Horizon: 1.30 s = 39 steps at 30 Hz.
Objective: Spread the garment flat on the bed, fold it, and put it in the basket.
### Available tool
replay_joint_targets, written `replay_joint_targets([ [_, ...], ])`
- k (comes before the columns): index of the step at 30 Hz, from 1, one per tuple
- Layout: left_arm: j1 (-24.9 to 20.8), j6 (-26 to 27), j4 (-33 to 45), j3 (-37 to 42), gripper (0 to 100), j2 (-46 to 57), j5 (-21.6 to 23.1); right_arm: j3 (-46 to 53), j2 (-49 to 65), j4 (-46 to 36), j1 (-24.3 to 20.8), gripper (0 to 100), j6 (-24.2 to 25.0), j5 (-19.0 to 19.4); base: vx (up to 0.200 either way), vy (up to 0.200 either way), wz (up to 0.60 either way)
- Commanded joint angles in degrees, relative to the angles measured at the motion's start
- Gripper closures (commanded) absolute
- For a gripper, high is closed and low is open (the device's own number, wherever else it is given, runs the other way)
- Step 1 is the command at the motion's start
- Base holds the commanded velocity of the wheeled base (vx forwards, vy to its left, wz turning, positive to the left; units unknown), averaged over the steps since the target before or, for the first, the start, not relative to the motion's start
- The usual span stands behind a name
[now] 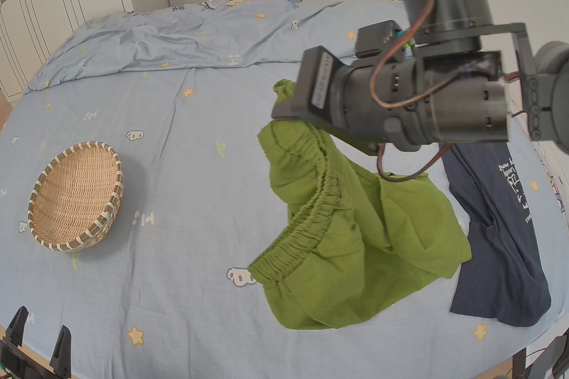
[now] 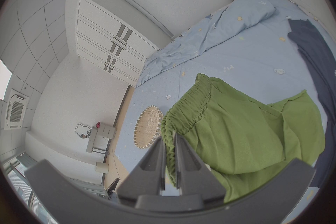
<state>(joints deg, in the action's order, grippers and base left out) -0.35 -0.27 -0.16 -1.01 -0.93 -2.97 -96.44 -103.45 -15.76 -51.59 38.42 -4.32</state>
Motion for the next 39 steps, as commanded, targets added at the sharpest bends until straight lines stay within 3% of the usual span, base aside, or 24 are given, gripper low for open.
replay_joint_targets([
  [1, 0.0, -0.1, 0.0, 1.0, 0, 0.9, 0.0, -4.0, -7.1, 1.7, -1.0, 100, 0.5, -0.3, 0.000, 0.000, 0.00],
  [3, 0.0, -0.1, 0.0, 1.0, 0, 0.9, 0.0, -4.2, -7.8, 2.1, -0.7, 100, 0.3, -0.3, 0.000, 0.000, 0.00],
  [4, 0.0, -0.1, 0.0, 1.0, 0, 0.9, 0.0, -4.2, -7.8, 2.1, -0.7, 0, 0.3, -0.3, 0.000, 0.000, 0.00],
  [16, 0.0, 0.3, 0.0, 1.0, 0, 0.9, 0.1, -4.5, -12.1, -1.6, -1.8, 0, -1.4, -0.3, 0.000, 0.000, 0.00],
  [20, 0.0, 0.5, 0.0, 1.0, 0, 0.9, 0.3, -2.5, -10.5, -1.6, -0.1, 0, -1.0, -0.2, 0.000, 0.000, 0.00],
  [24, 0.1, 0.4, -0.4, 1.0, 0, 0.9, 1.6, 3.4, -0.9, -1.2, 5.0, 0, -1.1, 1.5, 0.000, 0.000, 0.00],
  [27, 0.2, 0.0, -2.0, -3.5, 0, 0.9, 2.5, 10.8, 9.8, -0.7, 11.3, 0, -1.1, 9.9, 0.000, 0.000, 0.00],
  [28, 0.1, -0.2, -2.0, -4.2, 0, 0.9, 2.6, 11.4, 10.6, -0.7, 11.9, 0, -1.1, 10.7, 0.000, 0.000, 0.00],
  [29, -0.9, -3.8, -0.8, -13.8, 0, -0.9, 5.1, 15.2, 15.8, -0.6, 15.0, 0, -1.1, 16.0, 0.000, 0.000, 0.00],
  [31, -0.9, -3.8, -0.8, -13.8, 0, -0.9, 5.1, 15.2, 15.8, -0.6, 15.0, 0, -1.1, 16.0, 0.000, 0.000, 0.00],
  [32, -3.2, -6.1, 7.1, -20.8, 0, -9.2, 11.2, 20.7, 21.3, -0.2, 19.3, 0, -1.5, 21.5, 0.000, 0.000, 0.00],
  [33, -3.3, -6.0, 9.3, -21.3, 0, -11.3, 13.6, 22.5, 22.4, 0.2, 20.6, 0, -1.6, 22.4, 0.000, 0.000, 0.00],
  [35, -3.7, -6.6, 10.4, -20.9, 0, -16.9, 20.5, 27.0, 24.6, 1.8, 22.1, 0, -1.5, 22.9, 0.000, 0.000, 0.00],
  [36, -3.7, -6.6, 10.4, -20.9, 0, -16.9, 20.5, 27.4, 24.7, 2.0, 22.1, 0, -1.5, 22.9, 0.000, 0.000, 0.00],
  [37, -4.0, -7.8, 9.8, -20.1, 0, -23.0, 25.8, 30.5, 25.6, 4.2, 23.5, 0, -1.2, 22.6, 0.000, 0.000, 0.00],
  [39, -4.0, -9.8, 7.9, -19.4, 0, -29.0, 31.2, 33.8, 26.3, 4.8, 24.9, 0, -1.9, 22.5, 0.000, 0.000, 0.00],
])
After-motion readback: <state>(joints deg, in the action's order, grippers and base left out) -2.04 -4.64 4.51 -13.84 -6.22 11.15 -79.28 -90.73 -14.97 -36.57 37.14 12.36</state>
